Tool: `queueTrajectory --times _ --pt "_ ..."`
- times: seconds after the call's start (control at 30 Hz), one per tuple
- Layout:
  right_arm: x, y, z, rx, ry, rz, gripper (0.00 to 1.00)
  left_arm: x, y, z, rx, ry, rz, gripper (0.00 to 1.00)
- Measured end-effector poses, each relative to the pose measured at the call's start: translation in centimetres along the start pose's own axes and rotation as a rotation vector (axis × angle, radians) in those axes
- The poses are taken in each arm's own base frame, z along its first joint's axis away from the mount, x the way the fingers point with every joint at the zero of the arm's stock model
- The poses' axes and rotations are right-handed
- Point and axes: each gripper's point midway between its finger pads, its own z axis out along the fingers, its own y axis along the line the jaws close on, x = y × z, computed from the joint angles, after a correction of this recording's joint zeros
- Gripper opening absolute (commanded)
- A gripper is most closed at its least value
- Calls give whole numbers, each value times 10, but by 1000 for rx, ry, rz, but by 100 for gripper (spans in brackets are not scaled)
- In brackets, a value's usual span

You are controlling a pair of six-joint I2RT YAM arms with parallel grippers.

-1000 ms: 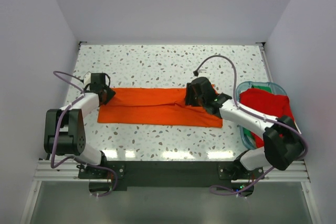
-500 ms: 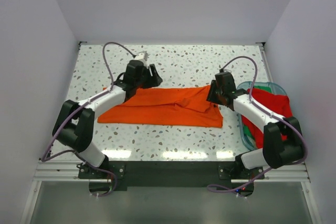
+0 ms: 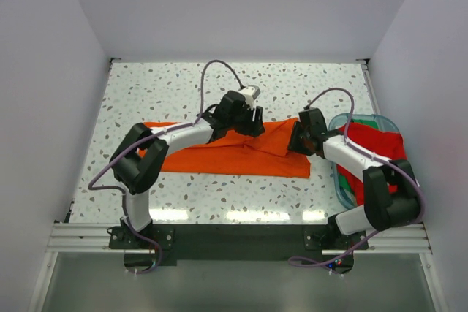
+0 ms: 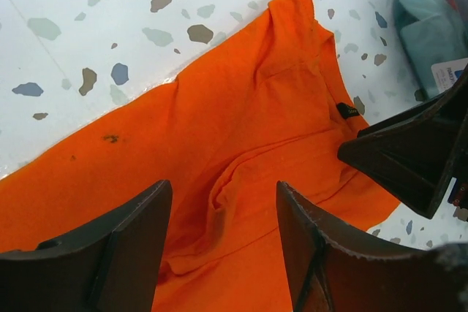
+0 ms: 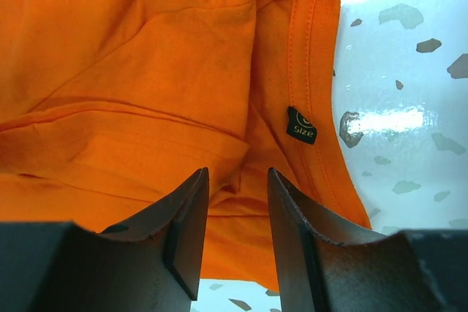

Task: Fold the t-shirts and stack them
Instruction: Fold the tshirt

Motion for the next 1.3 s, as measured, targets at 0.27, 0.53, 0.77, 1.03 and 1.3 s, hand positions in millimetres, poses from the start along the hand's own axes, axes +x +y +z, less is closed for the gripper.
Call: queueTrajectory --times 0.27,0.53,0.77,1.03,1.3 --pt "2 0 8 -6 11 19 35 17 -3 16 -22 54 37 50" --pt "0 4 8 -25 6 30 29 27 0 15 -42 85 53 39" --pt "1 6 8 -37 15 35 17 28 0 15 -43 88 54 27" --pt "4 5 9 -40 19 37 3 32 2 15 -54 93 54 12" --pt "8 6 4 -64 15 37 0 45 13 12 -90 113 54 0"
